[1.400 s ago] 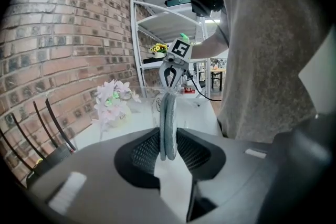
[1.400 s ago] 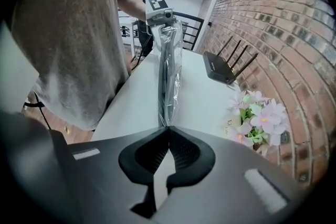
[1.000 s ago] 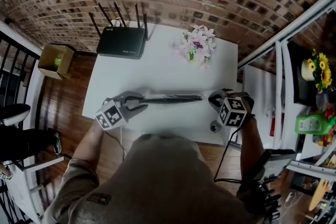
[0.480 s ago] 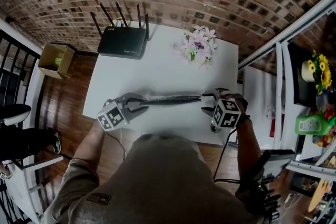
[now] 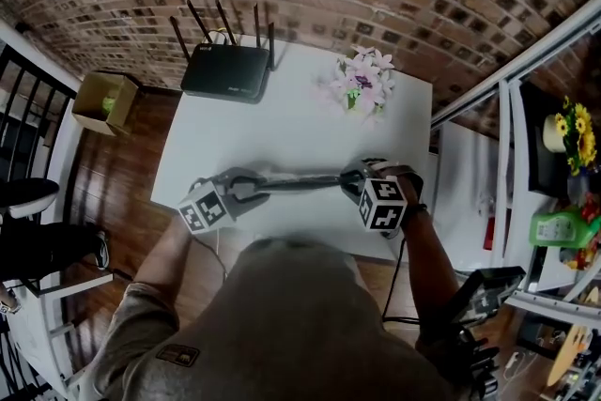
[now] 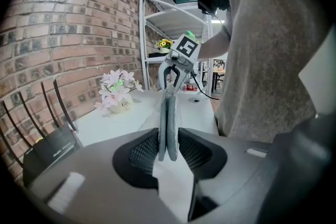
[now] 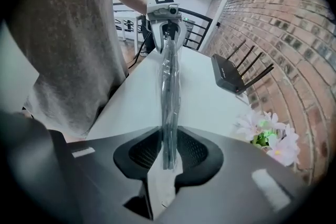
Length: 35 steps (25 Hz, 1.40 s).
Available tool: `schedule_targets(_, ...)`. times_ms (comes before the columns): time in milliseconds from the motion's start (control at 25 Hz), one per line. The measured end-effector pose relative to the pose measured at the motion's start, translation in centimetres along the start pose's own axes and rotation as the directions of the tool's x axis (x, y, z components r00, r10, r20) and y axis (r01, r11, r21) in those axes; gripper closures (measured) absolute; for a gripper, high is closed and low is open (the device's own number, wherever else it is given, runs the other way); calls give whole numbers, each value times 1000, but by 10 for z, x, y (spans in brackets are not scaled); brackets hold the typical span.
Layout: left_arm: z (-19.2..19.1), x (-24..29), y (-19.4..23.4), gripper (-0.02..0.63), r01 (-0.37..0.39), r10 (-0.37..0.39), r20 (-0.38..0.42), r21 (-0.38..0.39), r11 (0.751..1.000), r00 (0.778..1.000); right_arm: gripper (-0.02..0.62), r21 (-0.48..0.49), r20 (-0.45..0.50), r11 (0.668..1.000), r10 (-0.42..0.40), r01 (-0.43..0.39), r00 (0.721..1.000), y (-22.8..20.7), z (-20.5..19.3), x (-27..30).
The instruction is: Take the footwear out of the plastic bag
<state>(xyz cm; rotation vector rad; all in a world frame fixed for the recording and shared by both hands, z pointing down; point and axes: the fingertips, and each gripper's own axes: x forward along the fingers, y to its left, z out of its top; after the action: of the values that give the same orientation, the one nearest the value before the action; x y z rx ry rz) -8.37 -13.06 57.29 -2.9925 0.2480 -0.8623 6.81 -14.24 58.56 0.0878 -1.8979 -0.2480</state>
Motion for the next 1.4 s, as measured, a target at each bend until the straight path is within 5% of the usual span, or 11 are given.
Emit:
schedule_targets(440, 13, 9, -2, 488, 26, -24, -33, 88, 996, 999, 502, -5, 40, 1000, 0, 0, 999, 0, 26, -5)
schedule_targets(1400, -11, -5, -6, 489, 84, -69, -119, 127, 988, 991, 508, 38, 64, 999, 22, -24, 998, 4, 23, -13)
